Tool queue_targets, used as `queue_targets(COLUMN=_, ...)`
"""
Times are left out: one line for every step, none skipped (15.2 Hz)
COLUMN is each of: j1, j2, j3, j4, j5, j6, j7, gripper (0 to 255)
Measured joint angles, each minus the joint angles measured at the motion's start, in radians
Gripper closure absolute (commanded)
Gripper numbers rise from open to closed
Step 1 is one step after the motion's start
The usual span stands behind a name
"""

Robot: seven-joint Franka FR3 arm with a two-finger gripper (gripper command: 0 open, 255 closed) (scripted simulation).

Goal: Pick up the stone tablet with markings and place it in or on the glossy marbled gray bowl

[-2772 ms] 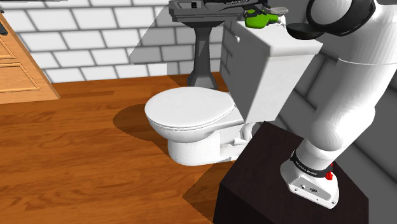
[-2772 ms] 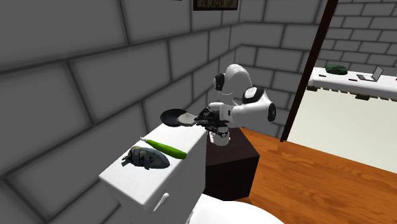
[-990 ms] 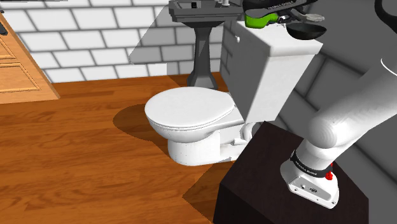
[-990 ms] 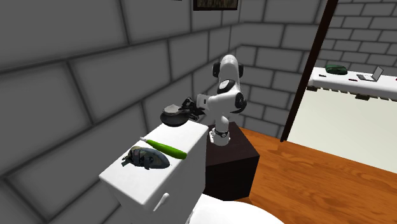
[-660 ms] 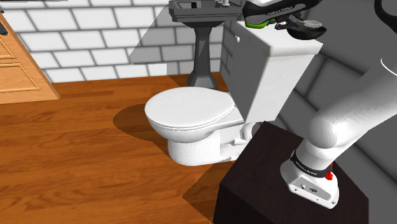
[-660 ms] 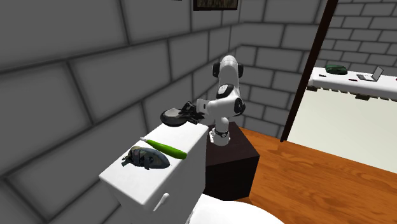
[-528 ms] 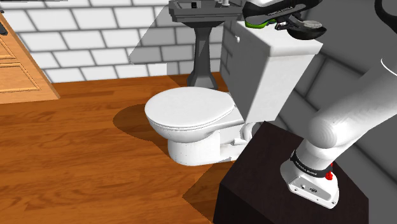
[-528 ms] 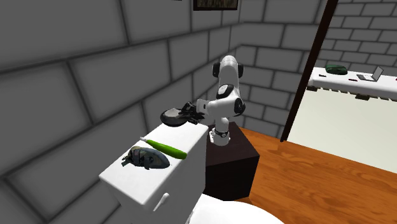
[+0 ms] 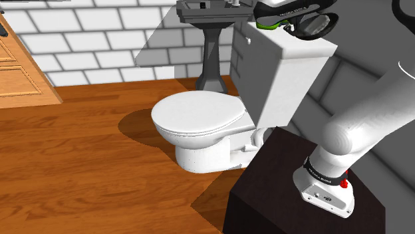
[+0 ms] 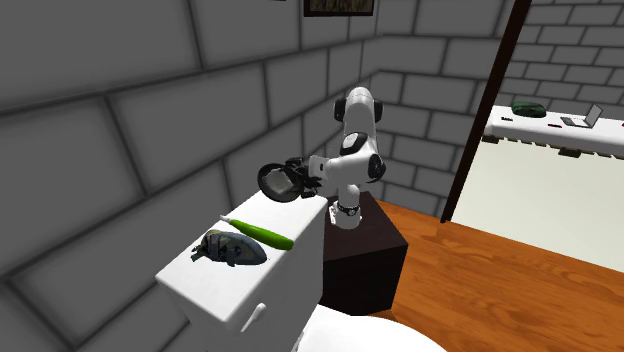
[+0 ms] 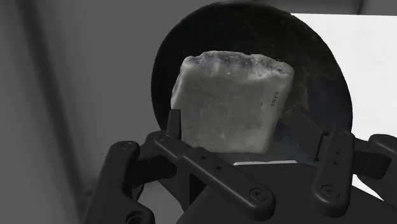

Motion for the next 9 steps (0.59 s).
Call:
queue_targets(j1=0.0, j2=0.0, j3=0.0, j4=0.0, j5=0.0, j6=0.0, j7=0.0, gripper=0)
queue_targets(j1=0.0, j2=0.0, j3=0.0, j4=0.0, j5=0.0, j6=0.0, j7=0.0, gripper=0)
queue_targets(j1=0.004, j2=0.009, j3=0.006, j4=0.015, j5=0.003, j6=-0.012, j7=-0.001, gripper=0)
queue_targets(j1=0.011, j2=0.021, j3=0.017, j4=0.037, j5=0.008, j6=-0.032, j7=-0.001, gripper=0)
queue_targets(j1=0.019, j2=0.038, j3=0.03, j4=0.066, j5=0.013, j6=-0.056, j7=0.0, gripper=0)
queue_targets(j1=0.029, j2=0.049, j3=0.045, j4=0.093, j5=0.018, j6=-0.084, j7=-0.002, gripper=0)
queue_targets(j1=0.033, j2=0.054, j3=0.051, j4=0.104, j5=0.02, j6=-0.095, j7=-0.003, gripper=0)
queue_targets(j1=0.035, j2=0.057, j3=0.054, j4=0.11, j5=0.022, j6=-0.101, j7=-0.003, gripper=0)
queue_targets(j1=0.036, j2=0.058, j3=0.056, j4=0.113, j5=0.022, j6=-0.105, j7=-0.003, gripper=0)
